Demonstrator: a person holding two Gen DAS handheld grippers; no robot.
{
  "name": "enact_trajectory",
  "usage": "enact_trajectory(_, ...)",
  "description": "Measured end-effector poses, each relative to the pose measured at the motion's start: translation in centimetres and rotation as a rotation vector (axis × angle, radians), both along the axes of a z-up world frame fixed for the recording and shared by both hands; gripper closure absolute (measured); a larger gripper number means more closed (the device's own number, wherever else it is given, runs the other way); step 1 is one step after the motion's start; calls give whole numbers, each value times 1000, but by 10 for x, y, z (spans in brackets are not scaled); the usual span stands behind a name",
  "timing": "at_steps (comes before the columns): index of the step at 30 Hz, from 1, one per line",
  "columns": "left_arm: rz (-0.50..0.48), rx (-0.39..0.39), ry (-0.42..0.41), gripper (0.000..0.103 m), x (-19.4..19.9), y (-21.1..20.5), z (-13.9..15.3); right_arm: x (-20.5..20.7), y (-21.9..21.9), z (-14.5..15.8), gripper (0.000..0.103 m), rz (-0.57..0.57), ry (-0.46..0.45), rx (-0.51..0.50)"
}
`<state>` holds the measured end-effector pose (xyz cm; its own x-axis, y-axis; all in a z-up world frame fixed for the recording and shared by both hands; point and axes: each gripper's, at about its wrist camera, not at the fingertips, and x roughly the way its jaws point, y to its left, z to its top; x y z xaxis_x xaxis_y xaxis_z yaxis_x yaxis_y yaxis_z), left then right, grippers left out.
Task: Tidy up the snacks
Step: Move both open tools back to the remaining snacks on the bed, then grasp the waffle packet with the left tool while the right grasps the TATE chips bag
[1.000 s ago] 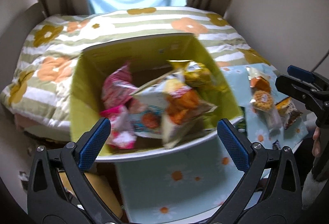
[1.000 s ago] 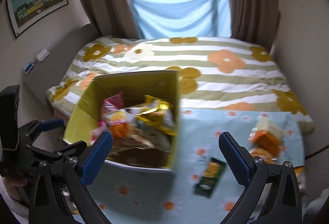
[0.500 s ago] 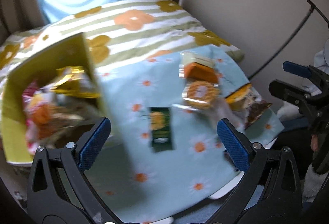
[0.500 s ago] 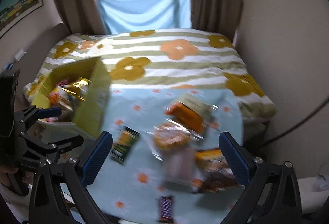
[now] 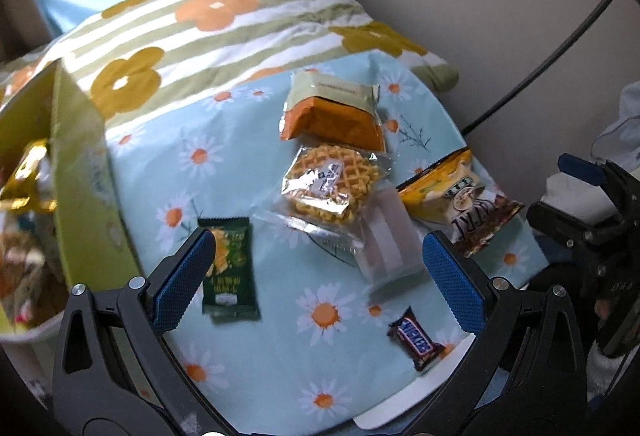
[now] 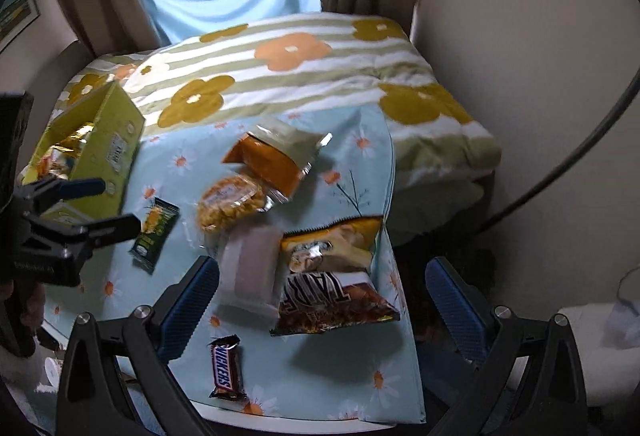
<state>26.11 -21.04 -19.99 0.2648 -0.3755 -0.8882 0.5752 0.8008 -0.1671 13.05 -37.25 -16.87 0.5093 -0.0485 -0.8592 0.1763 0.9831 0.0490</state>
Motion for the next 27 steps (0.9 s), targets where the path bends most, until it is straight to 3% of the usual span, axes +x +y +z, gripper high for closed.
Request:
enact_trajectory(10, -145, 50, 99, 1, 46, -40, -53, 19, -1, -49, 0, -59, 110, 15)
enact_trajectory(15, -195, 62, 152, 9, 59, -52, -79, 26, 4, -63, 1, -66, 136, -11)
enact_trajectory(24, -280, 75, 193, 10, 67, -68, -102, 37, 6, -80, 4, -71, 165, -63)
enact_trajectory(27, -292, 66, 215, 16, 71, -70, -107, 39, 9, -84, 4, -61, 176, -80)
